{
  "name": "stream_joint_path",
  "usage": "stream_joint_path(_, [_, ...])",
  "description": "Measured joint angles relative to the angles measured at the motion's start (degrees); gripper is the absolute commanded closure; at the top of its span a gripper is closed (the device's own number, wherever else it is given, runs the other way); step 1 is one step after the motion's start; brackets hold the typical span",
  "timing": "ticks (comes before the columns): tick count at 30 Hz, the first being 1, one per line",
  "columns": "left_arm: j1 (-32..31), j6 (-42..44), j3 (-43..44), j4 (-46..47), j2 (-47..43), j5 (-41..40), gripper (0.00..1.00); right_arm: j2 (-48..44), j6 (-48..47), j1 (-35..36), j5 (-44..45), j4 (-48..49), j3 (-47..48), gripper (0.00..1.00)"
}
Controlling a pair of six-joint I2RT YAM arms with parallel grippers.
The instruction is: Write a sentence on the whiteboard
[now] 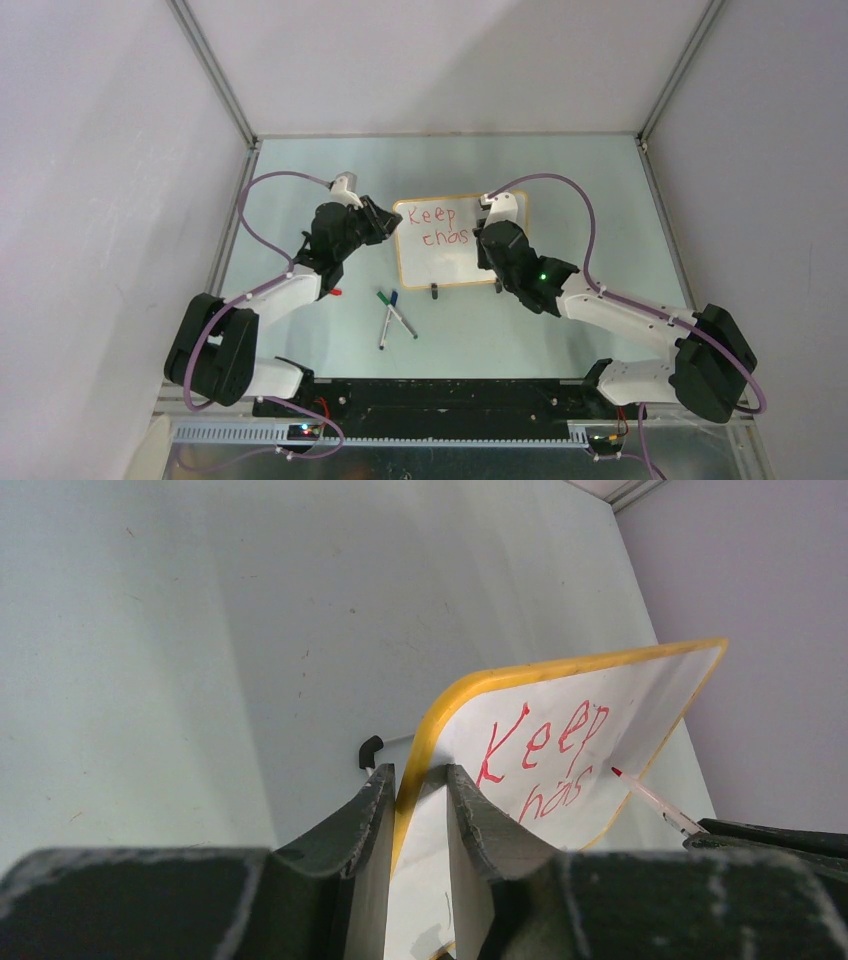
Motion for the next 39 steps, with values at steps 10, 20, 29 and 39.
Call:
stream_joint_path(10, [0.00,0.00,0.00,0.00,0.00,0.00,0.73,1.05,-0.39,-0.35,0.07,0.15,1.01,1.00])
stream_joint_path(20, [0.00,0.00,0.00,0.00,0.00,0.00,0.73,2.25,-0.46,-1.29,0.11,0.31,1.95,1.00])
stream_joint_path(29, [0.00,0.00,0.00,0.00,0.00,-0.02,0.73,2.84,-0.44,-1.66,0.07,-0.28,3.04,1.00])
stream_joint_path(39, [0.00,0.00,0.00,0.00,-0.02,-0.02,0.73,2.91,-0.28,-1.75,0.09,-0.92,3.41,1.00])
